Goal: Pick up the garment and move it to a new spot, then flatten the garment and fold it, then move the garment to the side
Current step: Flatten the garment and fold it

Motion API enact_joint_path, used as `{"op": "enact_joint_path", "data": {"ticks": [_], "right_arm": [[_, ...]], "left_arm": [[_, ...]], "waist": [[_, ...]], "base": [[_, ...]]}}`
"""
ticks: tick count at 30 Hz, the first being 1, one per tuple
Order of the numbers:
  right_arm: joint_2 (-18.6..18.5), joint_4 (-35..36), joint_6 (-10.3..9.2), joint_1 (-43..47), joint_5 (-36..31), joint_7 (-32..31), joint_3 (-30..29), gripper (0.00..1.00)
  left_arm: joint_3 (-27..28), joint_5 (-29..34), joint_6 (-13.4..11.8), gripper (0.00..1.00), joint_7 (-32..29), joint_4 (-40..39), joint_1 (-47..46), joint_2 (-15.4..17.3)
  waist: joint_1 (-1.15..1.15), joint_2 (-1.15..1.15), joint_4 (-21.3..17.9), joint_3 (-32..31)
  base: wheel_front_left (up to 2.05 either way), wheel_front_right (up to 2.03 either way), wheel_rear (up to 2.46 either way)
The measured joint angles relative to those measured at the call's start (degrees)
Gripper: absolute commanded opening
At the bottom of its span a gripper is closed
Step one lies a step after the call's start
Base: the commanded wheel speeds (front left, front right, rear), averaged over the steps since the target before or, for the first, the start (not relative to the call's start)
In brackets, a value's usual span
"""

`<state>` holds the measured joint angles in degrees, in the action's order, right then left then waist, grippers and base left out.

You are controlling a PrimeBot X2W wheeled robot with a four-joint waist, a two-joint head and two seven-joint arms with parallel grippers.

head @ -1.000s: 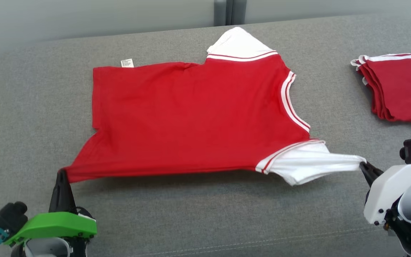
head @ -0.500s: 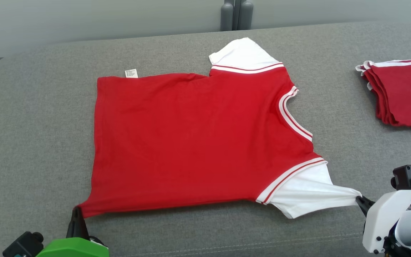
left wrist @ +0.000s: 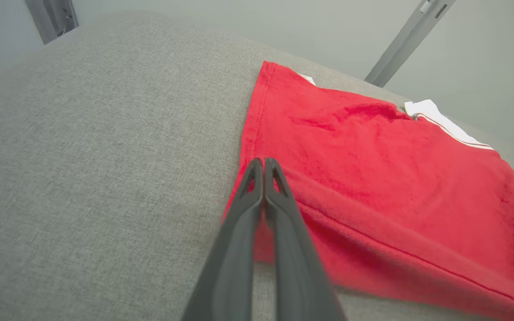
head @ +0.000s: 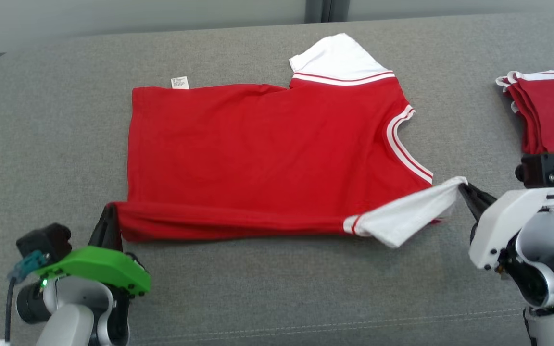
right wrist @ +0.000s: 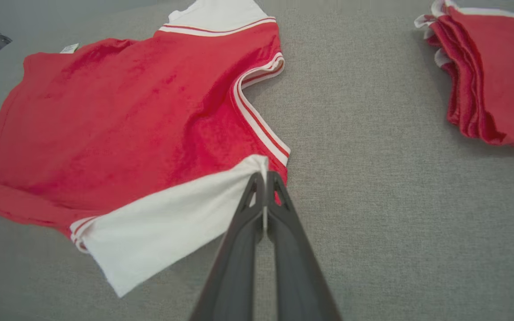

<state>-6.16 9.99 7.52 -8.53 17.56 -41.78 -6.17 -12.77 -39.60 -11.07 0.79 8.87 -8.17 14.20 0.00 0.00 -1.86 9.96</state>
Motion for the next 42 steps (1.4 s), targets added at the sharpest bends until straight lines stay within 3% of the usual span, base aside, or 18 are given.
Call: {"op": "enact_joint_path", "data": {"ticks": [11, 22, 23, 24, 25, 34, 42], "right_arm": [[-5.0, -12.9, -0.03, -16.3, 0.0, 8.6, 6.4, 0.0], [-8.9, -23.2, -0.03, -24.3, 0.4, 16.2, 11.6, 0.0], [-8.9, -24.0, -0.02, -24.6, 0.4, 16.8, 11.9, 0.0], [-8.9, -24.5, -0.02, -24.8, 0.5, 17.5, 12.0, 0.45], [-8.8, -25.1, -0.02, -25.0, 0.8, 18.0, 12.1, 1.0], [-8.7, -25.4, -0.03, -25.4, 3.0, 23.3, 12.1, 1.0], [-10.0, -20.9, -0.03, -18.9, 3.1, 21.3, 10.9, 1.0]], "left_arm": [[-4.3, 4.1, 1.1, 0.0, -3.3, 9.3, -13.6, 0.9], [-5.5, 5.0, 2.5, 0.0, -1.9, 14.9, -18.2, 0.5], [-5.7, 5.2, 2.7, 0.34, -1.2, 15.2, -18.5, 0.4], [-5.9, 5.4, 2.8, 1.0, -0.7, 15.5, -18.8, 0.2], [-6.1, 5.8, 2.9, 1.0, -0.5, 15.9, -19.0, 0.1], [-6.0, 6.0, 3.1, 1.0, 2.6, 18.1, -19.3, 0.1], [-7.2, 6.5, 2.4, 1.0, 2.6, 17.6, -14.7, 0.9]], "waist": [[0.0, 0.0, 0.7, 4.7], [0.0, 0.0, 2.2, 7.7], [0.0, 0.0, 2.4, 7.8], [0.0, 0.0, 2.6, 7.9], [0.0, 0.0, 2.8, 7.9], [0.0, 0.0, 3.0, 6.9], [0.0, 0.0, 2.9, 4.7]], "base": [[0.0, 0.0, 0.0], [0.0, 0.0, 0.0], [0.0, 0.0, 0.0], [0.0, 0.0, 0.0], [0.0, 0.0, 0.0], [0.0, 0.0, 0.0], [0.0, 0.0, 0.0]]}}
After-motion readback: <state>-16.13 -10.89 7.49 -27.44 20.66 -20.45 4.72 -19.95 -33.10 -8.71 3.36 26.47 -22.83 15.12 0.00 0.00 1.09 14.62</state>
